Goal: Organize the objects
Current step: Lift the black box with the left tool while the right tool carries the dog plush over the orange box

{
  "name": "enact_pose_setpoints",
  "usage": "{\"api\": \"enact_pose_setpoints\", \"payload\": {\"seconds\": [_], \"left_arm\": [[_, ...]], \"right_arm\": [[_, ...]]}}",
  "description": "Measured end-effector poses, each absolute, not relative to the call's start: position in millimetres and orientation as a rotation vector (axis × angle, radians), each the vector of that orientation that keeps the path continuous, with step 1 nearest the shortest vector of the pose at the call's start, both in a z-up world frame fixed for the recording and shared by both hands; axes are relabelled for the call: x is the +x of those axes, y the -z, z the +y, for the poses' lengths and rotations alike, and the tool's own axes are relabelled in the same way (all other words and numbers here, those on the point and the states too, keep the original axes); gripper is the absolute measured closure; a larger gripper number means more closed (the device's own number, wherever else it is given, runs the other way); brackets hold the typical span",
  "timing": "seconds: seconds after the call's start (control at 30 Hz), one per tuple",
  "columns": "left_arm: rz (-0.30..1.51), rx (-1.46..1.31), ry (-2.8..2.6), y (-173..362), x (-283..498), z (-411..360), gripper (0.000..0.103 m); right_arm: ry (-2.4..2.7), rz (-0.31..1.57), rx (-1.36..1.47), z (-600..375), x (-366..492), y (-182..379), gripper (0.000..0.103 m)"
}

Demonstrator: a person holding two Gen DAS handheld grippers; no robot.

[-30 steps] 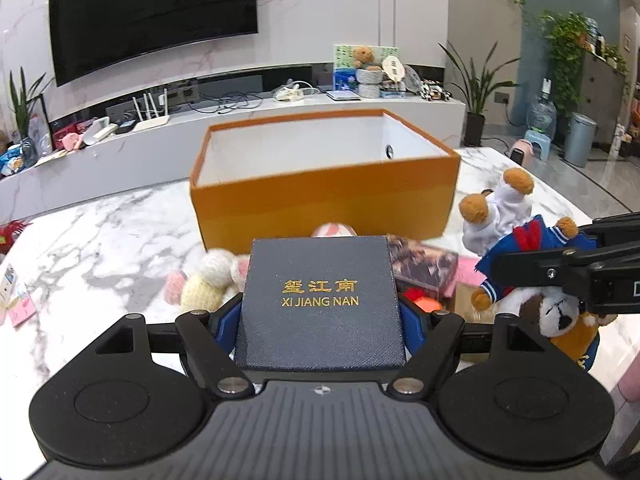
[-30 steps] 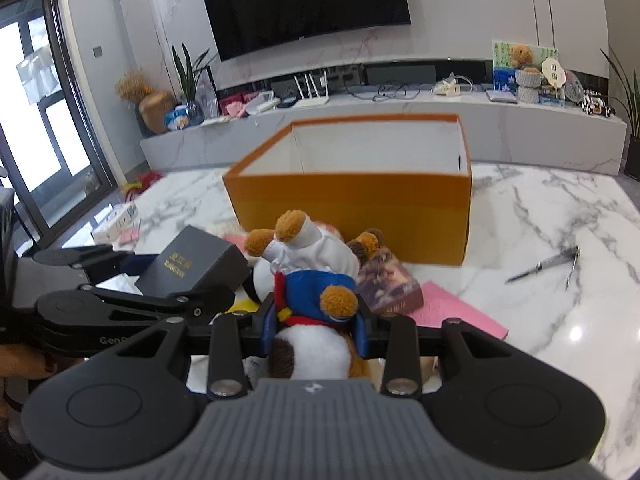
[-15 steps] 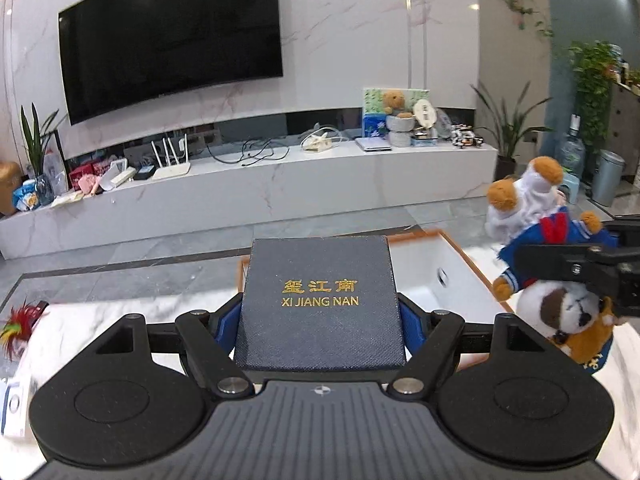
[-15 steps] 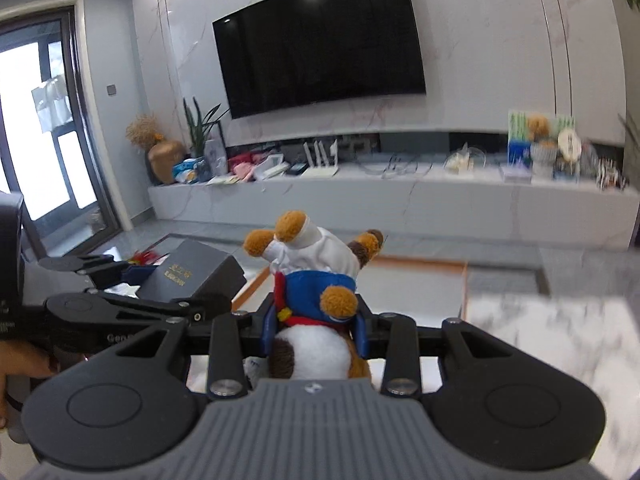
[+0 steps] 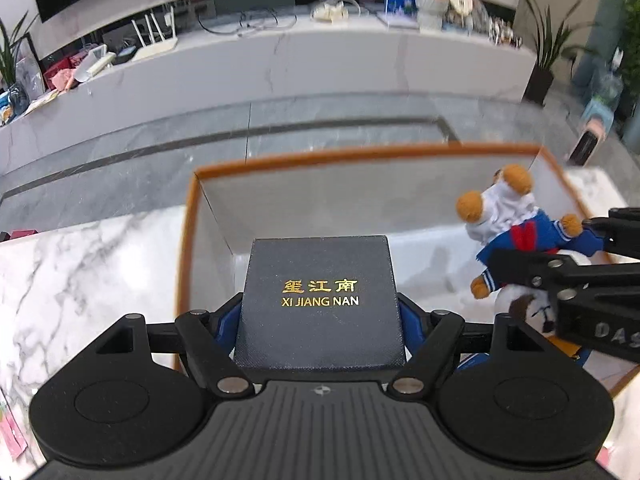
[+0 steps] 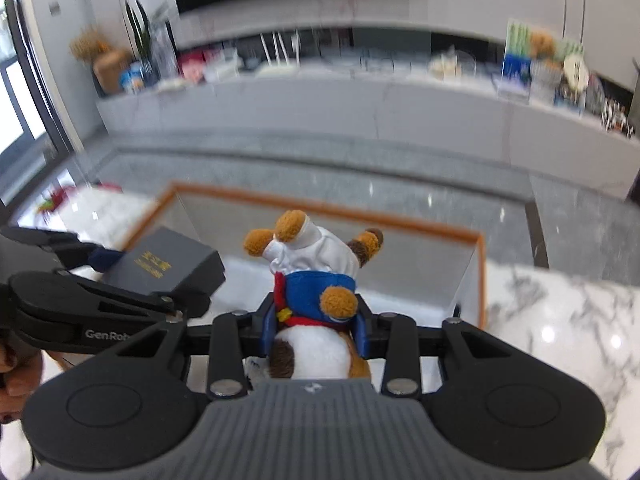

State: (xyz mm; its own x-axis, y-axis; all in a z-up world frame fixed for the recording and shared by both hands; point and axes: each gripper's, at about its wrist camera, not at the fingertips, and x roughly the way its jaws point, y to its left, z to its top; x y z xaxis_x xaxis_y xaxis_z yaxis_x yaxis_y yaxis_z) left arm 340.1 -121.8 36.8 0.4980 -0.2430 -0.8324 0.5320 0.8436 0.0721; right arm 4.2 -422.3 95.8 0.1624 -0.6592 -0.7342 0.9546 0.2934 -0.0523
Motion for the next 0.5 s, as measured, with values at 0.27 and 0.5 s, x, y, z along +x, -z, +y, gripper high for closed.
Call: {"api": "enact_pose_setpoints", "payload": {"seconds": [0.27,0.5], "left_arm": [[1.006,0.532,0.447,-15.0,336.3,-137.6,0.015],[1.032,0.548,0.563,-16.0,336.9,-142.3,0.015]], "right_arm": [[1.193,0.944,0.567,-441.2,17.9,-57.7,0.064],[1.206,1.000,0.602,-441.2,2.2,-47.6,0.064]]}}
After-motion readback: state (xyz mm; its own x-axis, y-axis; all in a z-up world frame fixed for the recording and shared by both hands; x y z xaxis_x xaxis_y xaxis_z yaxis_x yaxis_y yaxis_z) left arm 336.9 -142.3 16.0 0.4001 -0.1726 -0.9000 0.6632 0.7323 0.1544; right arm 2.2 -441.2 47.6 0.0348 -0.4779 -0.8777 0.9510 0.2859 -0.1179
